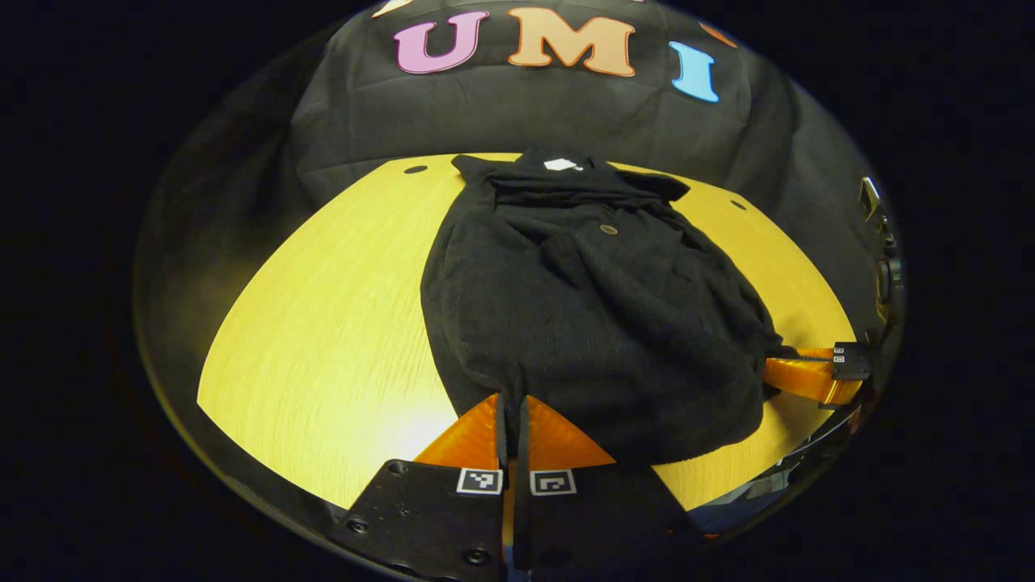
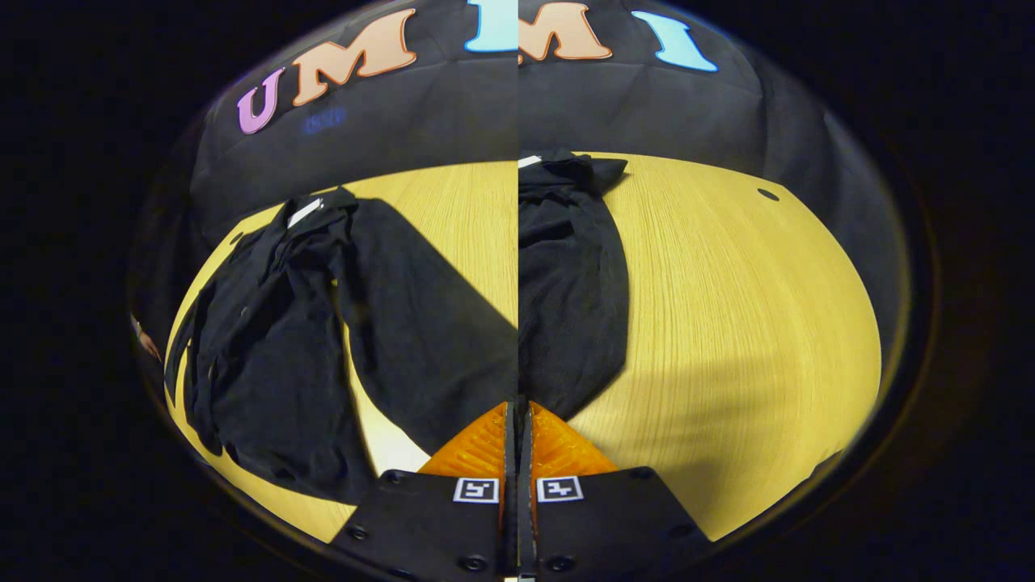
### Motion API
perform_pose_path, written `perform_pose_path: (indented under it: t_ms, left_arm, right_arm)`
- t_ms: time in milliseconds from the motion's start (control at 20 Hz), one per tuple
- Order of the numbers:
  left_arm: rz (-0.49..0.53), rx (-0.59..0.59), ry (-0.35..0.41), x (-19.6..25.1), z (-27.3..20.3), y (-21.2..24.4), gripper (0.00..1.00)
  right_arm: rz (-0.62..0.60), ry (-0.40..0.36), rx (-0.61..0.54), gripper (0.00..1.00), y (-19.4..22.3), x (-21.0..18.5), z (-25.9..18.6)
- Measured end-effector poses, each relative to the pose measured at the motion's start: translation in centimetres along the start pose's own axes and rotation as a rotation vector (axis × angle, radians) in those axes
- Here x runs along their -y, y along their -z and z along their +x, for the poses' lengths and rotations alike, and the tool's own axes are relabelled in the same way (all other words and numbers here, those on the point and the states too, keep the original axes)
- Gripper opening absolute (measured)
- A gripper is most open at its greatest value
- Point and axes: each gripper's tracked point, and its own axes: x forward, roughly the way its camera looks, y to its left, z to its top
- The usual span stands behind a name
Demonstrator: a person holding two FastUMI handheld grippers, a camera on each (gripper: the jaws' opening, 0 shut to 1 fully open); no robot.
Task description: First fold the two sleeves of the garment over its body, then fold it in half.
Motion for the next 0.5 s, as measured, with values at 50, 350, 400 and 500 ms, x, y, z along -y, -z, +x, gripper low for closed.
perform_pose_path:
  t_ms: [50,350,400,500]
  left_arm:
    - [-0.004,0.011,-0.003,0.1,-0.1,-0.6,0.0]
    - [0.0,0.121,-0.008,0.3,-1.7,-6.2,0.0]
    - [0.003,0.142,-0.002,0.3,-1.9,-7.2,0.0]
    - [0.007,0.176,0.008,0.2,-2.3,-9.2,0.0]
  right_arm:
    - [-0.006,-0.008,0.017,0.03,-0.9,0.0,-0.2]
    - [-0.084,-0.037,0.126,0.03,-6.6,-1.1,-1.9]
    - [-0.092,-0.034,0.139,0.03,-7.4,-1.2,-2.3]
    - [-0.095,-0.029,0.16,0.03,-8.8,-1.4,-2.8]
